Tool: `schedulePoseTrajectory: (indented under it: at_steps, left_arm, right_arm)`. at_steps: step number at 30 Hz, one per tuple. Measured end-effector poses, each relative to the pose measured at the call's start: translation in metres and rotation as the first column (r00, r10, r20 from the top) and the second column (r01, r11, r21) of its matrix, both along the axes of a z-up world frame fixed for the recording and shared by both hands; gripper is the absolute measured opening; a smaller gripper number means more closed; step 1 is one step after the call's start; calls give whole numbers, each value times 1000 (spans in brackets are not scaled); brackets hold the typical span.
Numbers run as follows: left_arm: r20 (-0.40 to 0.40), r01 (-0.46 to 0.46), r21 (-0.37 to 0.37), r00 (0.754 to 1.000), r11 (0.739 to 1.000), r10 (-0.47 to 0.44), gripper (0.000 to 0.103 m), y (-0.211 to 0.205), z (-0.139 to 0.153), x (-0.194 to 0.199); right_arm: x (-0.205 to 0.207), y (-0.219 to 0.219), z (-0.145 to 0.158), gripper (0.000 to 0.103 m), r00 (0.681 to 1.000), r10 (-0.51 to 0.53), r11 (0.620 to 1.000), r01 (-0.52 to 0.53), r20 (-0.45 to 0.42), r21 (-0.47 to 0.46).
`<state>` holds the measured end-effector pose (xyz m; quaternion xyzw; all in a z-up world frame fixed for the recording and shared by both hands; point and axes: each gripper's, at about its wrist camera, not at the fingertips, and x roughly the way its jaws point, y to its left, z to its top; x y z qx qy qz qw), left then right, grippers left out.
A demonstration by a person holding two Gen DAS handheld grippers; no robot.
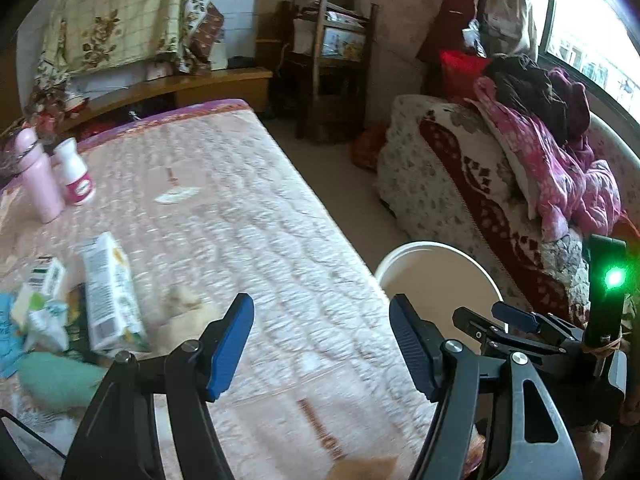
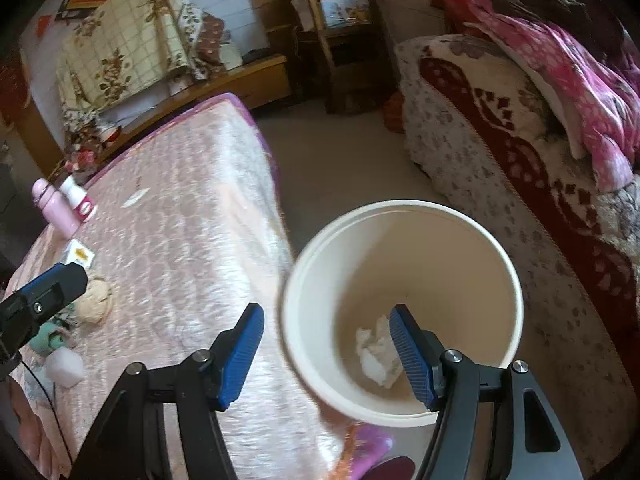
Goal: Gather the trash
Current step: 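Open the right tool over the bucket while the left tool releases the tissue, then return both tools to the bed above the remaining trash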
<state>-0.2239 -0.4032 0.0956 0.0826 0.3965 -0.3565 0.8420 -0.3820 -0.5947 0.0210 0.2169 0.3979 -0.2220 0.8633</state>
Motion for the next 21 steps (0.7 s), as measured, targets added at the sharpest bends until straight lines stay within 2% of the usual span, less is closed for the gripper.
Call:
schedulePoseTrajectory:
  at_steps: [13,21]
  left_arm:
    - [20,-145,-5,989,989,145,71,99,17,18]
    - [40,-234,36,972,971,233,72,157,16,34]
  right_arm:
    - [41,82,27,74,986,164,986,-164,39,-5]
    - [67,132,33,74,965,260,966,-260,41,-13]
